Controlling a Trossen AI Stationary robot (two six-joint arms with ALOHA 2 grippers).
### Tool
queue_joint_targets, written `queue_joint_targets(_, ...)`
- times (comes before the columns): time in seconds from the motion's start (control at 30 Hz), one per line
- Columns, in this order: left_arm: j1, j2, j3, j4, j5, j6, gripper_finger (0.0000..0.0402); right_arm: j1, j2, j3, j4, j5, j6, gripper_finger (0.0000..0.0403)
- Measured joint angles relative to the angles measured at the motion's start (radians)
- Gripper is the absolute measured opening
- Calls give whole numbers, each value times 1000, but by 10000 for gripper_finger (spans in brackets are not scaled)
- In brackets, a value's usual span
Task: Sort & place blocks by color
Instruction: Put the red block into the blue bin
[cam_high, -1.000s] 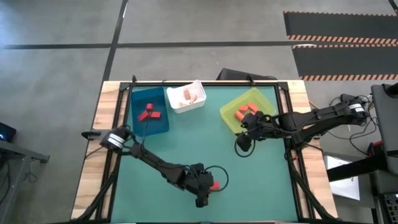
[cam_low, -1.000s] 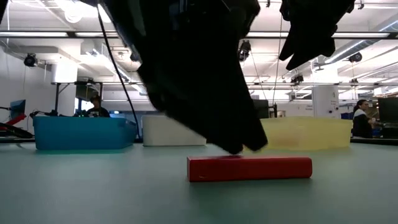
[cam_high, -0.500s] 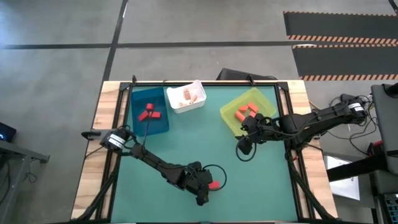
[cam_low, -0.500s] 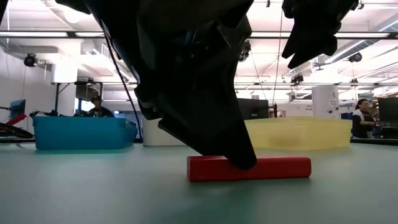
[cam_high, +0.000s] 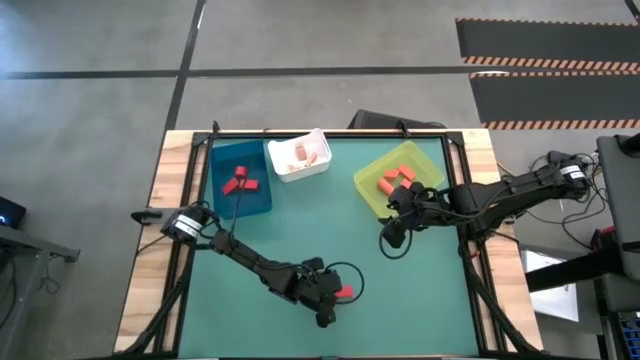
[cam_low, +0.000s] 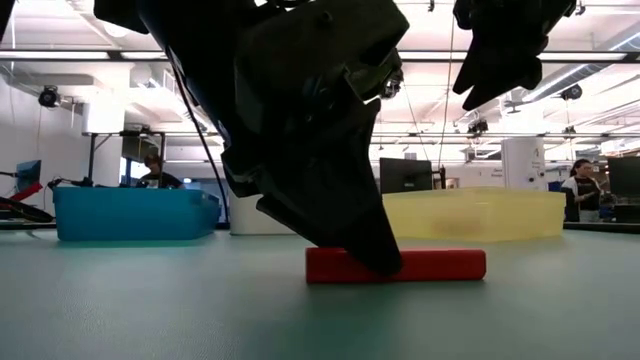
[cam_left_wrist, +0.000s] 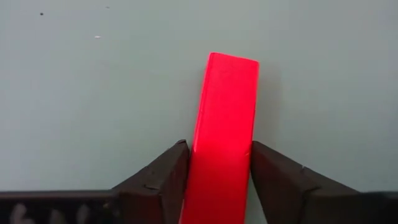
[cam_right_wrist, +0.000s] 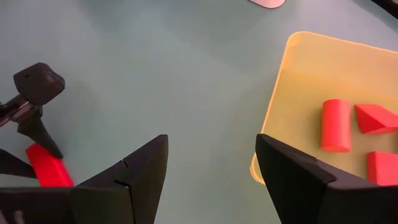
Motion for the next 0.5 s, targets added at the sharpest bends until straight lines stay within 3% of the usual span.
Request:
queue_joint_targets(0.17,2,-2,-1,-7,3,-1,117,0,0,0,0,27,0,233)
queue_joint_targets(0.5,19,-94,-15,-216,10,-4,117,-1,0,0,-1,44,62,233)
